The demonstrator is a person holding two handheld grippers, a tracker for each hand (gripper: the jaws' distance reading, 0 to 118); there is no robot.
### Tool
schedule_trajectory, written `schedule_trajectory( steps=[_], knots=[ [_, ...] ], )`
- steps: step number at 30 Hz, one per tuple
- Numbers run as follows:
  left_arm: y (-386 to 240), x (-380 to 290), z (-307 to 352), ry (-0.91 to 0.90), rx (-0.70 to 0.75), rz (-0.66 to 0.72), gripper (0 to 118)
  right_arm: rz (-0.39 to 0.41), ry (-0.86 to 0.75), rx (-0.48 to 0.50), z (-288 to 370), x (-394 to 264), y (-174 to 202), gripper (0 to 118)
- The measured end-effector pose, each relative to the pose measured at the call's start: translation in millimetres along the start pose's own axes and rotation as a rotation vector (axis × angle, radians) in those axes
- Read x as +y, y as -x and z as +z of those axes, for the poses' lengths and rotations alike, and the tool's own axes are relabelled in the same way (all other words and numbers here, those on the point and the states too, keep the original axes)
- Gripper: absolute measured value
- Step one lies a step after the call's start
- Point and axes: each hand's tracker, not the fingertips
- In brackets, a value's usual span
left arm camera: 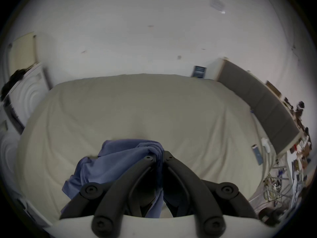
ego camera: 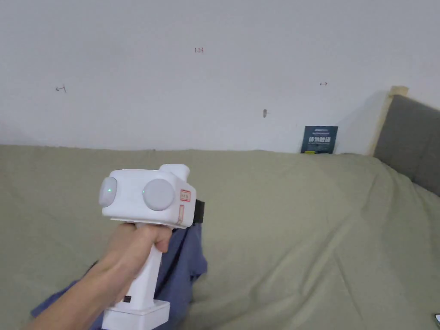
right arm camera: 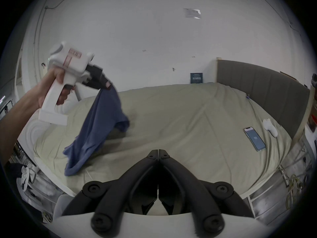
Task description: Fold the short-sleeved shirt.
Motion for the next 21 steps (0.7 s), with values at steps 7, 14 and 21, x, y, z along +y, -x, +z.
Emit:
schedule_trajectory(
  steps=[7,14,21],
  knots=[
    [-89.0,3.3,-64.1,0.04,-0.135,-0.079,0,-0.022,0.035,-0.076,-6.2,-8.5,-27.8,0],
    [-85.5,-74.9,-179.5,0.298,-0.04,-0.067,0,-0.053,0.093,-0.087,-17.2,-21.7,-36.4,0],
    [-64.8,-128.6,-195.3,0.32,-0.063,-0.028,39,-0.065,0.151,-0.074,-33.8,-32.8,-40.3,0]
  ],
)
